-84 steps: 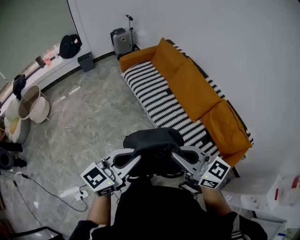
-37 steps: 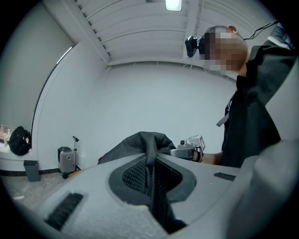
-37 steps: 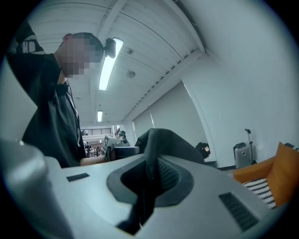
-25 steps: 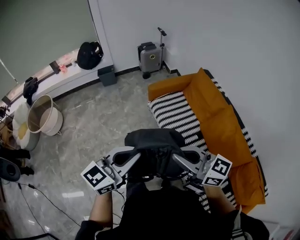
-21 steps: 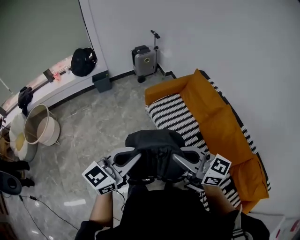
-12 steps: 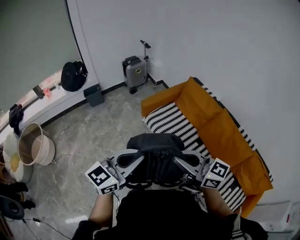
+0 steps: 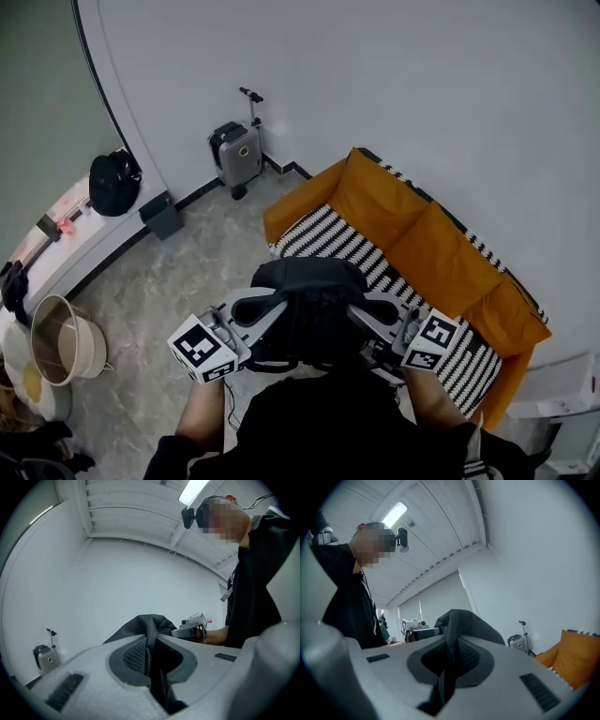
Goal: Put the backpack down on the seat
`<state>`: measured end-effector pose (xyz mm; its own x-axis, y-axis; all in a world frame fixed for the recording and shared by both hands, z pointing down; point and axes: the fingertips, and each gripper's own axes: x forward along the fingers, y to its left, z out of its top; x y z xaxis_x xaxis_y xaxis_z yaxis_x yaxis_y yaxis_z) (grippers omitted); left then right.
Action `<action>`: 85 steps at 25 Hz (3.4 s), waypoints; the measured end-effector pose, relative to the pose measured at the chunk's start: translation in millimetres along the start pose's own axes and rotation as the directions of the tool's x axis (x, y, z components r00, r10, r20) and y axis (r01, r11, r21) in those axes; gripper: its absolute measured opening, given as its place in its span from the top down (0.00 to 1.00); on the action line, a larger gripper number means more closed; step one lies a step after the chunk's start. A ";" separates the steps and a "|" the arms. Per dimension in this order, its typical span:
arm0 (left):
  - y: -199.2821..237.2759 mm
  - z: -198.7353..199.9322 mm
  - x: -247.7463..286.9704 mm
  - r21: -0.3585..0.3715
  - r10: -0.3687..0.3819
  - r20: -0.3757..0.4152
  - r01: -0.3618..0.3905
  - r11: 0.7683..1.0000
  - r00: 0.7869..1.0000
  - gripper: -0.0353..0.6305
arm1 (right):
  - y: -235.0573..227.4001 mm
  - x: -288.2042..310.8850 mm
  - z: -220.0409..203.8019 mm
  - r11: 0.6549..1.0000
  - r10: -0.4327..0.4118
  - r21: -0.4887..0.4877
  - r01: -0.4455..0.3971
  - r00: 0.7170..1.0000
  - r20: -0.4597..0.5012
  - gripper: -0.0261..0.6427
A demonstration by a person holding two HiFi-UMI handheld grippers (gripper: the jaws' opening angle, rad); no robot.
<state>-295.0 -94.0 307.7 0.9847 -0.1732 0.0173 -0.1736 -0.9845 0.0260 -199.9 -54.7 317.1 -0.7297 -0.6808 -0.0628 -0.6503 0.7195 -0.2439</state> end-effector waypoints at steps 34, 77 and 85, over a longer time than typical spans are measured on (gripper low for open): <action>112.9 -25.8 281.5 -0.106 -0.178 -0.252 0.156 0.982 0.951 0.90 | -252.1 -85.0 48.6 0.994 -0.090 0.081 0.077 0.982 0.167 0.92; 160.4 -303.6 425.0 -0.435 -0.742 -0.530 0.620 0.653 0.411 0.90 | -417.5 -129.7 -197.1 0.548 -0.743 0.433 0.716 0.654 -0.141 0.92; 151.3 -314.5 454.5 -0.379 -0.747 -0.500 0.665 0.644 0.438 0.89 | -456.9 -153.7 -204.4 0.539 -0.787 0.208 0.816 0.576 -0.222 0.92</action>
<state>122.3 -312.7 633.8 0.5547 0.6739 0.4880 0.5382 -0.7379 0.4072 166.2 -250.8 636.0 0.0443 -0.9277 0.3707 -0.9022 -0.1965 -0.3840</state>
